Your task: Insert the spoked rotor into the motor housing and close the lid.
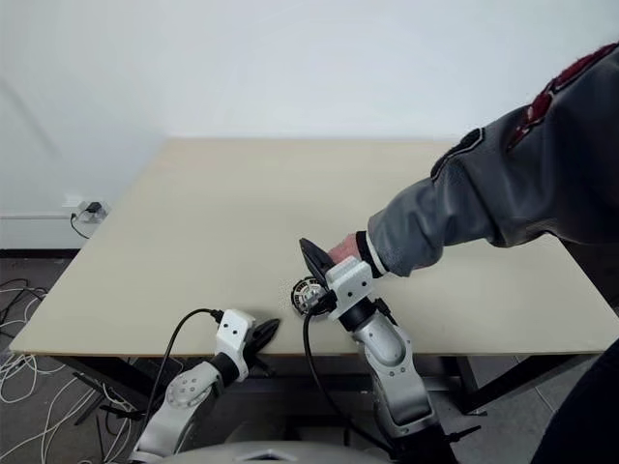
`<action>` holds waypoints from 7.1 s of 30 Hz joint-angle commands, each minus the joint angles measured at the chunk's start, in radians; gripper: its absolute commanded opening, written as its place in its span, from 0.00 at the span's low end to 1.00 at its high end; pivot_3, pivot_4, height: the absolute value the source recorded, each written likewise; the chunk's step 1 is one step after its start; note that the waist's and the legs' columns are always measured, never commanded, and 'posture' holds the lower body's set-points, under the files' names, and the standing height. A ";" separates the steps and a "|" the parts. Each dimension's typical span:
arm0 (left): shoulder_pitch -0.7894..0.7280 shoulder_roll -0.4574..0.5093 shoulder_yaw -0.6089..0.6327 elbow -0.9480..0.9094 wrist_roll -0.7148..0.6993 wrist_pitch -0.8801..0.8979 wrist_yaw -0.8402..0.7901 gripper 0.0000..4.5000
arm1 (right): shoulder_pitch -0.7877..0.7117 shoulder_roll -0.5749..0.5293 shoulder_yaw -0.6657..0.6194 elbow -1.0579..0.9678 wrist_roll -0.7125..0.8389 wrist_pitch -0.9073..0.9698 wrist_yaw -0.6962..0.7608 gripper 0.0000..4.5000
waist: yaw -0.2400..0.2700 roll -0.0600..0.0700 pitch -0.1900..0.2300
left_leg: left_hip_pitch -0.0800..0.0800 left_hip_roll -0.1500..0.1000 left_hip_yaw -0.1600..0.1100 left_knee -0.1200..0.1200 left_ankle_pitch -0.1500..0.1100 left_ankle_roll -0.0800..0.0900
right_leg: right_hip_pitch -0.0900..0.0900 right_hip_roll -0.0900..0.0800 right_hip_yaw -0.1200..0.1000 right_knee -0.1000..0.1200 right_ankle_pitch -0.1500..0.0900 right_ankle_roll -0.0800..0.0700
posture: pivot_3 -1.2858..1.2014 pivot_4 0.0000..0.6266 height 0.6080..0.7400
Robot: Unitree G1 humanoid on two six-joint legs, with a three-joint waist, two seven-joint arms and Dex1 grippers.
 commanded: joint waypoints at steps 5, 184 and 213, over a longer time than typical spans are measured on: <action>-0.013 0.000 0.005 -0.047 -0.006 -0.008 0.002 0.00 | -0.019 0.001 -0.001 -0.019 0.006 -0.002 0.005 0.01 | 0.000 0.000 0.000 | 0.000 0.000 0.000 0.000 0.000 0.000 | 0.000 0.000 0.000 0.000 0.000 0.000 | 0.52 0.00 1.00; 0.007 0.000 0.009 -0.086 -0.006 -0.005 0.021 0.00 | -0.284 -0.186 0.055 0.278 -0.045 0.774 0.214 0.72 | 0.026 0.001 0.000 | 0.001 -0.001 0.000 0.001 -0.001 0.002 | 0.002 -0.001 -0.002 -0.001 0.000 0.000 | 0.52 0.00 1.00; -0.580 -0.051 0.058 0.280 -0.132 0.455 -0.137 0.00 | -0.254 -0.146 0.049 0.274 -0.040 0.780 0.175 0.72 | 0.020 0.000 -0.005 | 0.002 -0.001 -0.001 0.001 0.002 0.006 | 0.003 0.001 -0.003 -0.001 0.003 0.005 | 0.52 0.00 1.00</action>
